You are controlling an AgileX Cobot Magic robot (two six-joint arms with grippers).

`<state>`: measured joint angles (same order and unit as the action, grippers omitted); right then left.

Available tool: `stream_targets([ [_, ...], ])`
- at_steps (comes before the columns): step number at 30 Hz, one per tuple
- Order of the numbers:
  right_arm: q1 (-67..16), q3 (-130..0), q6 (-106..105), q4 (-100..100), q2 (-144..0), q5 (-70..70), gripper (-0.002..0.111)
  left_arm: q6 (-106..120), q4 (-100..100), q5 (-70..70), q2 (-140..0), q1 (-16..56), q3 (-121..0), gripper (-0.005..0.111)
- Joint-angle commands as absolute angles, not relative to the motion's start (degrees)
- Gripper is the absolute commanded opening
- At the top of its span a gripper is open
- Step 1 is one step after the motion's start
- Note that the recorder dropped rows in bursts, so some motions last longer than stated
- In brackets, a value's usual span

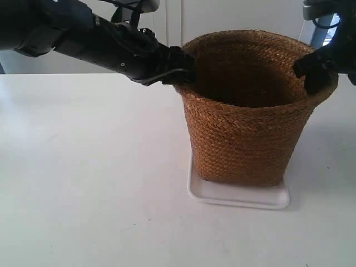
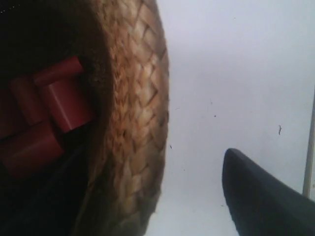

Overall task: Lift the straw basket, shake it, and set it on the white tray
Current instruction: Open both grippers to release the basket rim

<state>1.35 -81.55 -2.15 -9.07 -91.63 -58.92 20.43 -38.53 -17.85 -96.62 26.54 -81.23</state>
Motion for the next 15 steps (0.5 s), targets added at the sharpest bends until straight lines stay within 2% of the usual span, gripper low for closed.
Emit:
stream_targets([
  [1,1.7,-81.4,-2.3,-8.7,-90.9,-57.1,0.071,20.8,-38.2,-21.0,-96.3,26.4,-83.3,0.068],
  [15,1.7,-81.4,-0.9,-8.7,-84.7,-53.9,0.071,19.3,-35.5,-21.2,-94.1,26.1,-83.6,0.071],
])
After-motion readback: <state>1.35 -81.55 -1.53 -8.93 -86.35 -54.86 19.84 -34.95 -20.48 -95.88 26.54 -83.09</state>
